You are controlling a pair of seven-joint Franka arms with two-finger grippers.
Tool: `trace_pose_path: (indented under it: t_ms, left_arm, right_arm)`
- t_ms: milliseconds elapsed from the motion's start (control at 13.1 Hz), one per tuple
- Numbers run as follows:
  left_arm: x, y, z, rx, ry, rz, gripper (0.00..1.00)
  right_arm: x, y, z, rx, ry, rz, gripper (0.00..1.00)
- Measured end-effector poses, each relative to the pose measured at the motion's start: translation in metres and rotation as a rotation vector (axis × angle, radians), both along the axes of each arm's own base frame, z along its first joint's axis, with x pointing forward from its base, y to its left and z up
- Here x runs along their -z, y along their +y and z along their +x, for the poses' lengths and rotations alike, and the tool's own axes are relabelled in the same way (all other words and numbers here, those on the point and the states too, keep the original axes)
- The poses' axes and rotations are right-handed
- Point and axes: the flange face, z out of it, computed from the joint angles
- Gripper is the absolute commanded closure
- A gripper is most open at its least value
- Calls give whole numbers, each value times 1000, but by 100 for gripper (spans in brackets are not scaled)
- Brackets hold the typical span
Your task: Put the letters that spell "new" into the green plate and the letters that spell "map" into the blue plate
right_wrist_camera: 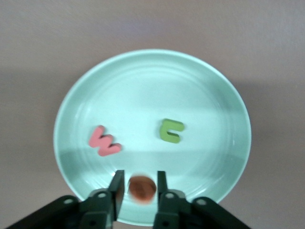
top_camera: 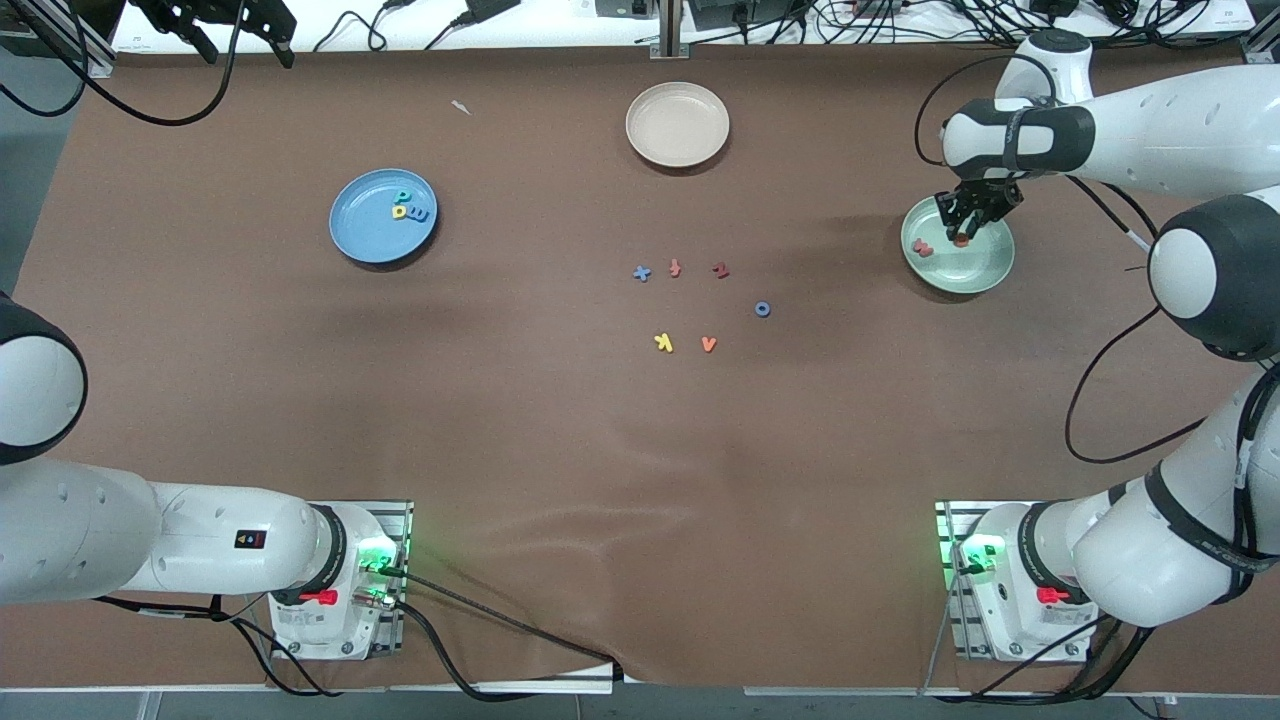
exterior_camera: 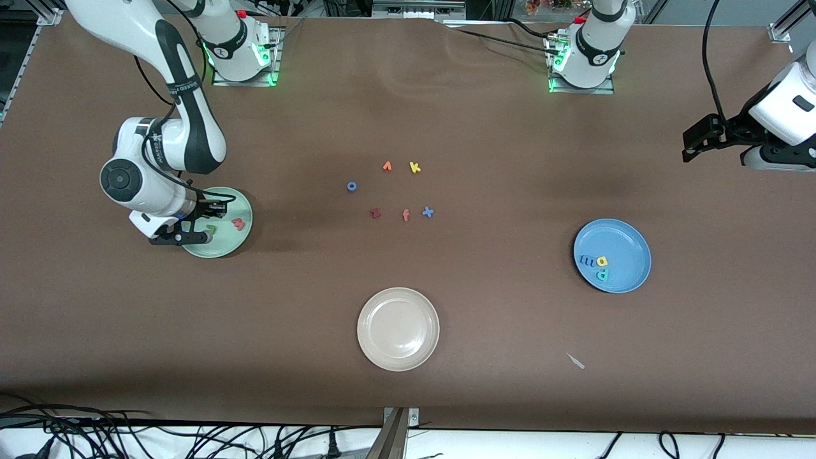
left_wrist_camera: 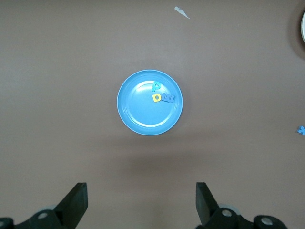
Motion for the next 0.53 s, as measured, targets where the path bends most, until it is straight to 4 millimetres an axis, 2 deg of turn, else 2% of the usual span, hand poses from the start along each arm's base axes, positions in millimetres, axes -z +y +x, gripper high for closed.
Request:
trace_pose_path:
  t_ms: [229, 381, 534]
  left_arm:
    - [1, 0, -1, 0, 7, 0, 0]
    - [1, 0, -1, 0, 8, 0, 0]
    - [1, 0, -1, 0, 9, 0, 0]
  right_arm:
    - [-15, 8, 7, 34, 14, 4, 0]
    - [-31, 25, 16, 52, 9, 8, 0]
    - [-37, 45, 18, 59, -7, 7, 0]
